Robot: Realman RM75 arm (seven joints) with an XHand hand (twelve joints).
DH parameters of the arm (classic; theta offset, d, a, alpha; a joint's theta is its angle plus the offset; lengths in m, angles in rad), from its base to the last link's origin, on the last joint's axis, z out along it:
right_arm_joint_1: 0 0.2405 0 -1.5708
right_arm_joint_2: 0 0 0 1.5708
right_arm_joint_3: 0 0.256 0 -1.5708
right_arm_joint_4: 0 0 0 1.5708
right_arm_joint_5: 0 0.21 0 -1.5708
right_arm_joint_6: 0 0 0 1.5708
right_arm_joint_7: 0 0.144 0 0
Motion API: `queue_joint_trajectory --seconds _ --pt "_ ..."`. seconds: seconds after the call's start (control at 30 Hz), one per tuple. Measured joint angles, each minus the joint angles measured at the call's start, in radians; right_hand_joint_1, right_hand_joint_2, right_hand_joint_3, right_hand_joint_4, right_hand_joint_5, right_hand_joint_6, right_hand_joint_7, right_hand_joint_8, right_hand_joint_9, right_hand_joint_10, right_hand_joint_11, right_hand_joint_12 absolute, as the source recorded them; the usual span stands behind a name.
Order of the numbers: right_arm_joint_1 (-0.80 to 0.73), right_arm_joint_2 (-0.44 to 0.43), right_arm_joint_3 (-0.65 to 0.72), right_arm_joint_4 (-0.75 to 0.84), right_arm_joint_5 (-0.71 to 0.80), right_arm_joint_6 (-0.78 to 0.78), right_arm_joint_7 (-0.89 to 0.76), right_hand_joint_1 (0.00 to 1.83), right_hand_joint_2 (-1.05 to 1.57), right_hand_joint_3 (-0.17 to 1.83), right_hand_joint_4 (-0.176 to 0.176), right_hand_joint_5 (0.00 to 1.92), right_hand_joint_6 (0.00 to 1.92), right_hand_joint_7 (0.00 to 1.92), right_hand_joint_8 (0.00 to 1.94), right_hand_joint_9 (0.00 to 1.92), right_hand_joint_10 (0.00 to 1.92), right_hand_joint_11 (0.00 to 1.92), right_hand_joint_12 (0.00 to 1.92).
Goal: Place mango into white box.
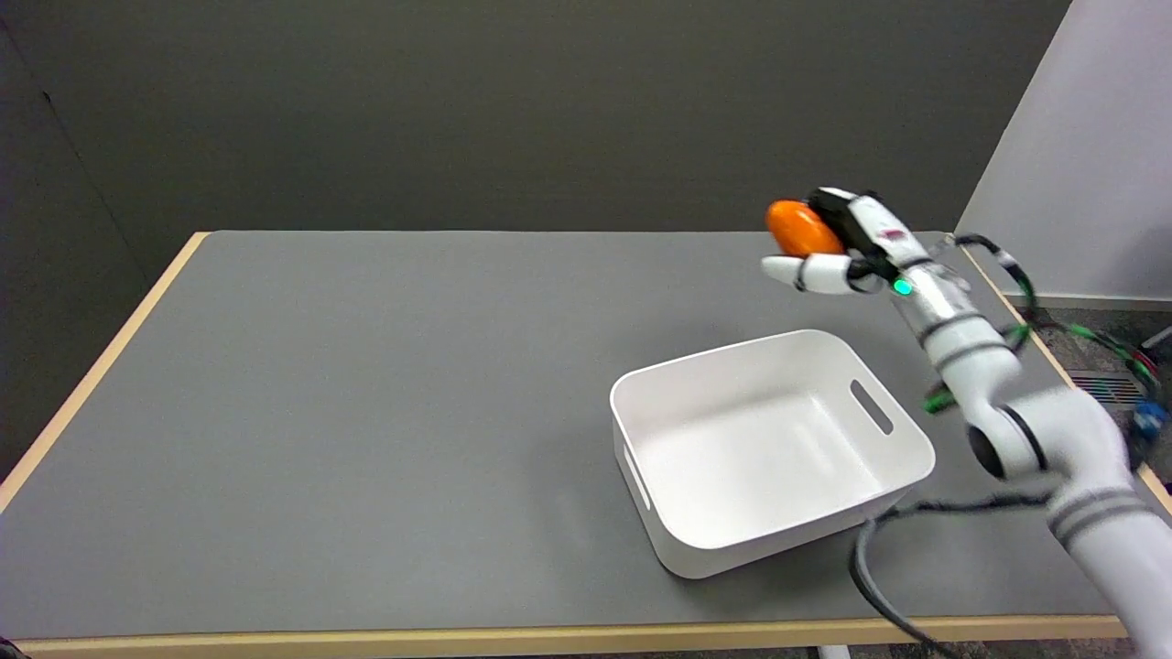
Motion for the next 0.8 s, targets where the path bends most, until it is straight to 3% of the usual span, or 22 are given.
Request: queue_joint_trajectory --seconds 0.37,0.8 --pt "-0.320 -0.074 0.258 -0.250 0.105 -0.083 0.083 1.20 0.94 0.63 -0.176 0.75 1.48 0.80 1.49 1.01 1.68 1.02 1.92" --pt "-0.570 -0.144 0.354 -0.464 0.161 -0.211 0.240 1.21 0.93 0.65 -0.176 0.75 1.48 0.80 1.49 1.01 1.68 1.02 1.92"
